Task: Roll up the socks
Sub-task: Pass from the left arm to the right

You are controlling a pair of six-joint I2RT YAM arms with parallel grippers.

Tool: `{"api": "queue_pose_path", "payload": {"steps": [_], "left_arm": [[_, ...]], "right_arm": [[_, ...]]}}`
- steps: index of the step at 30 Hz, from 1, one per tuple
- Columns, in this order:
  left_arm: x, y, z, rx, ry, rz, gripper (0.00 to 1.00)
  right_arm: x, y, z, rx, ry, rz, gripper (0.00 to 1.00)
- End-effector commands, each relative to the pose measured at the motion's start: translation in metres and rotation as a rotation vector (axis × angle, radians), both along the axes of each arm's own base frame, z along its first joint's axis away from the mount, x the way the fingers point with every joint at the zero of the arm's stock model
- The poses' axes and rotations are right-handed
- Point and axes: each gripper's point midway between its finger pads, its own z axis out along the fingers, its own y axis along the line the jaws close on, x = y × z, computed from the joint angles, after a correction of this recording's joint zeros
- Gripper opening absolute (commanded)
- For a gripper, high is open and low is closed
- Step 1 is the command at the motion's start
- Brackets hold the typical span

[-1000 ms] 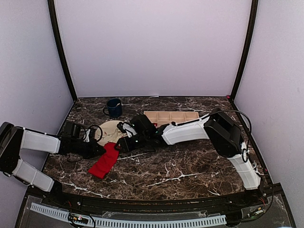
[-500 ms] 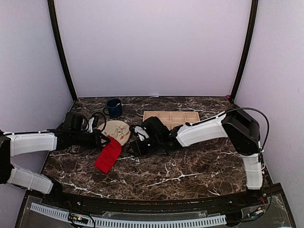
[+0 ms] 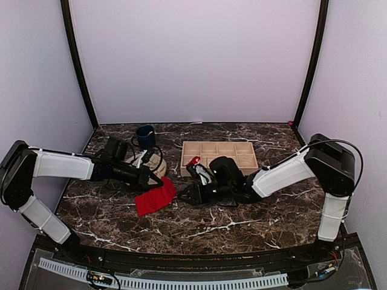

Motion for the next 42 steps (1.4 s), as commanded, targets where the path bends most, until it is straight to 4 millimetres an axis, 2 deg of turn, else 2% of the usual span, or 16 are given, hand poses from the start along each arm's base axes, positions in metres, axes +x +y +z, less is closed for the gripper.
{"api": "queue_pose_path", "payload": {"steps": [1,5,16,31,38,42], "left_arm": [[-0.003,-0.024,0.034,-0.142,-0.075,-0.145,0.00],[-0.009,-0.037,0.049,-0.229,-0.087,-0.221,0.00],[-0.014,-0.059,0.048,-0.291,-0.056,-0.307,0.00],[-0.014,-0.065,0.063,-0.361,-0.078,-0.331,0.00],[-0.016,-0.063,0.056,-0.356,-0.054,-0.323,0.00],[-0.015,-0.061,0.049,-0.318,-0.059,-0.303,0.00]], "right_arm": [[0.000,0.001,0.042,0.227,0.034,0.003,0.59],[-0.004,0.001,0.043,0.308,0.088,0.021,0.59],[-0.001,-0.009,0.050,0.455,0.159,0.015,0.58],[0.006,-0.021,0.043,0.512,0.195,-0.020,0.57],[0.010,-0.019,0.053,0.583,0.204,-0.009,0.33],[0.011,-0.023,0.055,0.589,0.199,-0.021,0.26]]}}
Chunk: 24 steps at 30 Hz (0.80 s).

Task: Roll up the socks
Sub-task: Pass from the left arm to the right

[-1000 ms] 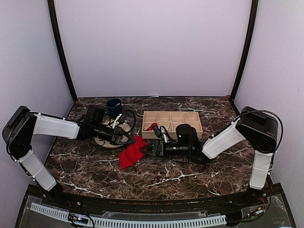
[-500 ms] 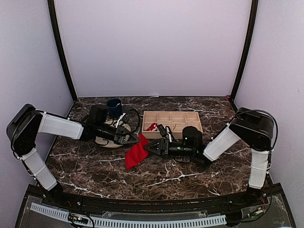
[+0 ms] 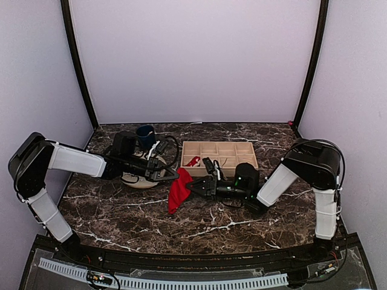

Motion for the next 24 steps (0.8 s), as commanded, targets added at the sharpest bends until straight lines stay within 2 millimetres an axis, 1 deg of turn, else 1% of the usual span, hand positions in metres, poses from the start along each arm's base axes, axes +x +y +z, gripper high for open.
{"api": "queue_pose_path", "payload": {"steps": [1,3,5,7,9,15,16,17,18,21,24], "left_arm": [[-0.003,0.002,-0.006,0.029,-0.013,0.004,0.00],[-0.003,0.004,-0.008,0.050,-0.017,0.021,0.00],[-0.002,0.008,-0.010,0.071,-0.029,0.050,0.01],[-0.001,0.013,-0.008,0.088,-0.051,0.085,0.03],[0.000,0.017,-0.008,0.100,-0.065,0.118,0.08],[-0.004,0.023,-0.003,0.094,-0.079,0.150,0.11],[-0.004,0.023,-0.002,0.094,-0.081,0.152,0.15],[-0.002,0.024,-0.001,0.096,-0.085,0.161,0.21],[0.000,0.025,0.000,0.101,-0.090,0.172,0.24],[0.003,0.026,0.002,0.104,-0.099,0.198,0.26],[0.006,0.027,0.002,0.101,-0.103,0.221,0.27]], "right_arm": [[0.002,-0.005,0.017,0.062,-0.038,-0.011,0.25],[0.002,-0.007,0.018,0.057,-0.043,-0.015,0.19],[0.002,-0.006,0.021,0.054,-0.052,-0.015,0.10],[0.001,-0.005,0.026,0.051,-0.066,-0.007,0.03],[0.001,-0.004,0.031,0.036,-0.084,-0.002,0.00],[0.004,-0.003,0.043,-0.042,-0.164,-0.008,0.00],[0.005,-0.004,0.045,-0.058,-0.173,-0.012,0.00],[0.007,-0.004,0.045,-0.083,-0.180,-0.017,0.00],[0.008,-0.005,0.046,-0.110,-0.192,-0.026,0.00],[0.012,-0.009,0.053,-0.193,-0.248,-0.061,0.00],[0.017,-0.019,0.054,-0.310,-0.292,-0.117,0.00]]}}
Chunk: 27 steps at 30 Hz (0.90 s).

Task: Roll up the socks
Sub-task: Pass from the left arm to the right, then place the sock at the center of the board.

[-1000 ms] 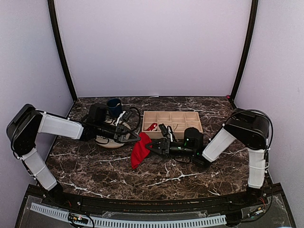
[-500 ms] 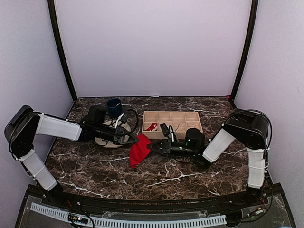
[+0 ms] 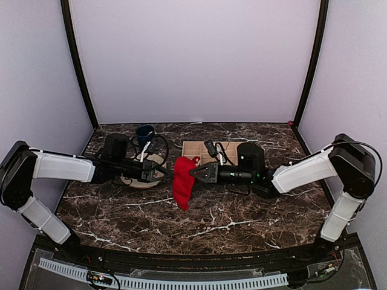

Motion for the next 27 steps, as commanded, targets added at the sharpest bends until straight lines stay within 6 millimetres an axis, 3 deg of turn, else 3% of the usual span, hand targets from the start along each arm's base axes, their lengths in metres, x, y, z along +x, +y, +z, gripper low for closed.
{"api": "queue_pose_path", "payload": {"steps": [1,4,11,17,21,24,27], "left_arm": [[0.001,0.004,0.008,-0.012,-0.030,0.042,0.28],[0.002,0.004,0.012,-0.023,-0.034,0.056,0.28],[0.005,0.003,0.013,-0.005,-0.033,0.081,0.28],[0.004,-0.005,0.008,0.028,-0.021,0.078,0.28],[0.004,-0.007,0.004,0.040,-0.018,0.083,0.28],[0.004,-0.004,0.001,0.052,-0.010,0.102,0.28],[0.003,0.004,-0.006,0.094,0.010,0.149,0.28]], "right_arm": [[0.011,-0.016,0.001,-0.194,-0.107,-0.102,0.00],[0.014,-0.034,0.009,-0.270,-0.143,-0.182,0.00],[0.016,-0.077,0.007,-0.530,-0.214,-0.383,0.00],[0.006,-0.120,0.008,-0.791,-0.251,-0.565,0.00],[-0.006,-0.114,0.016,-0.868,-0.293,-0.582,0.00],[-0.014,-0.094,0.016,-0.900,-0.321,-0.552,0.00],[-0.017,-0.066,0.001,-0.941,-0.329,-0.500,0.00]]}}
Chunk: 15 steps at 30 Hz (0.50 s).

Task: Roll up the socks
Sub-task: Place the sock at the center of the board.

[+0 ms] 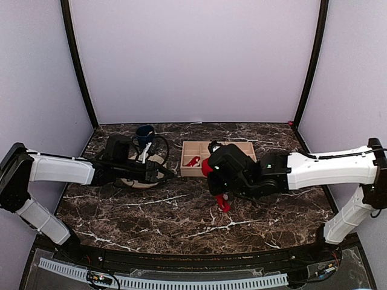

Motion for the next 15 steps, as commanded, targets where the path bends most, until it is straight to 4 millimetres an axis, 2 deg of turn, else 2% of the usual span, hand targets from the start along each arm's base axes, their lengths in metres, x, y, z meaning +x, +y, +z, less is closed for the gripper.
{"api": "queue_pose_path", "payload": {"steps": [1,5,8,12,15], "left_arm": [[0.000,0.012,-0.006,0.057,0.026,0.078,0.28],[0.000,0.033,-0.012,0.130,0.032,0.182,0.28],[0.001,0.051,-0.011,0.181,0.026,0.269,0.28],[0.002,0.072,-0.010,0.224,0.028,0.377,0.28],[0.003,0.078,-0.009,0.226,0.031,0.414,0.28]], "right_arm": [[-0.002,0.021,-0.027,-0.122,0.008,0.002,0.00],[-0.006,0.057,-0.061,-0.129,0.055,0.072,0.00],[-0.007,0.084,-0.078,-0.100,0.078,0.133,0.03],[-0.013,0.129,-0.069,0.027,0.058,0.275,0.27],[-0.018,0.142,-0.058,0.060,0.053,0.343,0.40]]}}
